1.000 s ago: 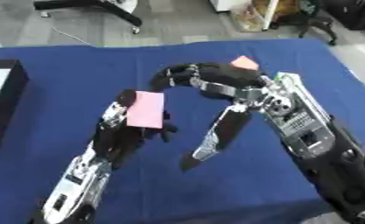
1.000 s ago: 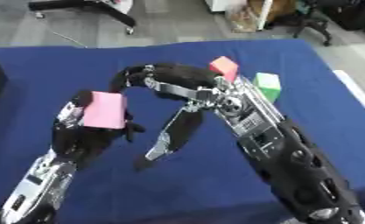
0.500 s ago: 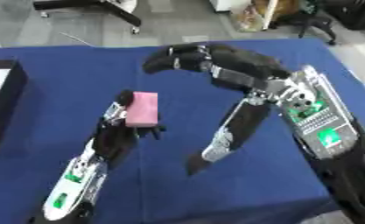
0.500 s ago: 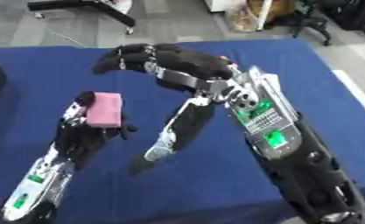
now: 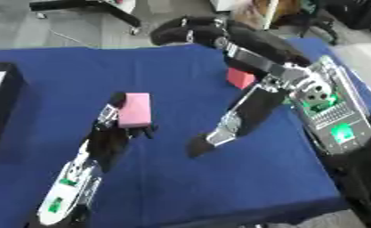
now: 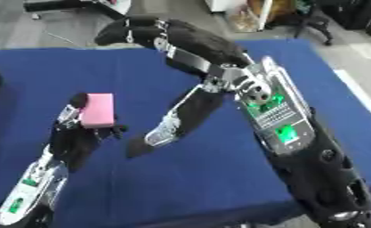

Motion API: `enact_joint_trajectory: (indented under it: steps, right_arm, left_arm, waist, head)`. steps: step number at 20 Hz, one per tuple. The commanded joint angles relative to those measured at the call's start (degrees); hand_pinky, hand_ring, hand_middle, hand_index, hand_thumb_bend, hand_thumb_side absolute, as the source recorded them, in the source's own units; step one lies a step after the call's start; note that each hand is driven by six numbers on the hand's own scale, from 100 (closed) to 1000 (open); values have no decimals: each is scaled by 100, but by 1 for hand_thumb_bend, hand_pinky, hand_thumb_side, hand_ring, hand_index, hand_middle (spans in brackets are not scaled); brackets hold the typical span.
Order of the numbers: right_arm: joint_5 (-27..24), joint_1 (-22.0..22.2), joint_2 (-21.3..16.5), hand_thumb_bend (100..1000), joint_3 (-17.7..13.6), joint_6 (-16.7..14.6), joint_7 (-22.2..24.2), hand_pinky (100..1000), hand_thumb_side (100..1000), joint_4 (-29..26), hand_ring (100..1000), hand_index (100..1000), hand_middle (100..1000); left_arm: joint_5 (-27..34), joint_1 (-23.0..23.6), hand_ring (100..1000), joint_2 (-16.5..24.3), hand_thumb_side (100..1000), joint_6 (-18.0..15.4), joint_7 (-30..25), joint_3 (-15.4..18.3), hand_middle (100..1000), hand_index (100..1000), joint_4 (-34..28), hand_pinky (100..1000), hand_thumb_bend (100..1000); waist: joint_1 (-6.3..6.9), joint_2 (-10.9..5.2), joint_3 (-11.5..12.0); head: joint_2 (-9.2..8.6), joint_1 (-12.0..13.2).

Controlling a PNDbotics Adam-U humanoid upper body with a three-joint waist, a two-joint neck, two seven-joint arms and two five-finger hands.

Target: Pick up the objects with one hand, pass them to the other hand, and then place them into the box on the other side of the table.

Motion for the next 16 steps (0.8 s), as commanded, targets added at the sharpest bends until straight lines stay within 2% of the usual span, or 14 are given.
enact_joint_trajectory:
  steps: [1,8,12,16]
  right_arm:
    - [-38,-84,-116,792,-113,-89,-132,864,596,-119,925,911,875]
    - [-154,-25,-171,782,-174,-257,-243,864,598,-119,922,911,873]
    - [-168,49,-218,774,-191,-281,-246,864,591,-119,923,910,873]
    - [-175,144,-271,770,-181,-306,-200,864,584,-119,925,909,873]
  left_arm:
    - [-18,-70,416,77,834,-99,214,246,219,455,-173,764,100]
    - [-138,-290,414,496,798,-273,757,805,211,452,-430,762,100]
    - [-363,-496,412,1031,768,-220,1087,1108,198,447,-599,763,100]
    - [-867,-644,407,1771,736,17,1433,1344,180,440,-625,761,100]
  waist:
    - [7,-94,7]
    - [21,-143,27]
    - [49,-185,36]
    - [91,-223,29]
  head:
    - [-17,-51]
    - [-17,-100]
    - [-17,-86]
    - [-17,-38]
